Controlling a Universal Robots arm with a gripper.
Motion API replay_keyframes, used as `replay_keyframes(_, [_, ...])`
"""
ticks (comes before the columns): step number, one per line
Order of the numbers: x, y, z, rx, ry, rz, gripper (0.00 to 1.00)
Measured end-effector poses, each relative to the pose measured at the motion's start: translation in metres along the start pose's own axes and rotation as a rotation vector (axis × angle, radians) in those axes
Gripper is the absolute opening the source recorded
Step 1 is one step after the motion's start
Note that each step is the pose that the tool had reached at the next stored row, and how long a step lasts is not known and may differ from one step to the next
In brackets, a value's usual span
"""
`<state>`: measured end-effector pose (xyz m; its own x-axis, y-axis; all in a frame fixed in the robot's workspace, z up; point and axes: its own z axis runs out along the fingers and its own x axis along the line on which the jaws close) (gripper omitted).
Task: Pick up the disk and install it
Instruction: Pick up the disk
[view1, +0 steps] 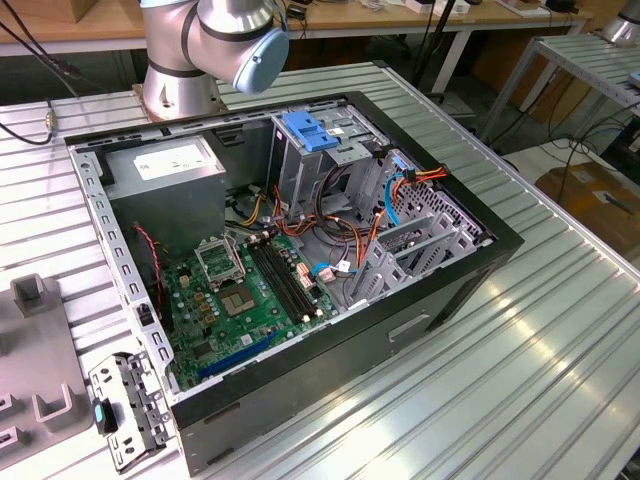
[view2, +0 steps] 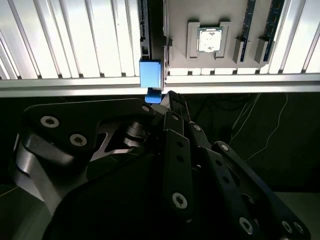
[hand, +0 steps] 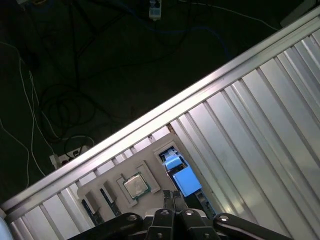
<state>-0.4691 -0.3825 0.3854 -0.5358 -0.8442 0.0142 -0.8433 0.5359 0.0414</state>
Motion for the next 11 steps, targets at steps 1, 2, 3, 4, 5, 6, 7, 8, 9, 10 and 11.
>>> replay_keyframes(1, [0.0000, 0.0000, 0.0000, 0.0000, 0.0000, 0.000, 0.11])
replay_keyframes(2, [0.0000, 0.0000, 0.0000, 0.0000, 0.0001, -0.002, 0.11])
replay_keyframes(3, [0.0000, 0.0000, 0.0000, 0.0002, 0.0005, -0.011, 0.11])
replay_keyframes(4, [0.0000, 0.0000, 0.0000, 0.0004, 0.0012, -0.028, 0.11])
replay_keyframes(5, [0.0000, 0.0000, 0.0000, 0.0006, 0.0020, -0.046, 0.11])
replay_keyframes(6, [0.0000, 0.0000, 0.0000, 0.0013, 0.0039, -0.095, 0.11])
replay_keyframes(7, [0.0000, 0.0000, 0.0000, 0.0018, 0.0053, -0.127, 0.11])
replay_keyframes(8, [0.0000, 0.0000, 0.0000, 0.0021, 0.0060, -0.145, 0.11])
replay_keyframes(9, [0.0000, 0.0000, 0.0000, 0.0024, 0.0070, -0.168, 0.11])
replay_keyframes(10, [0.0000, 0.0000, 0.0000, 0.0028, 0.0080, -0.194, 0.11])
replay_keyframes(11, [0.0000, 0.0000, 0.0000, 0.0030, 0.0089, -0.213, 0.11])
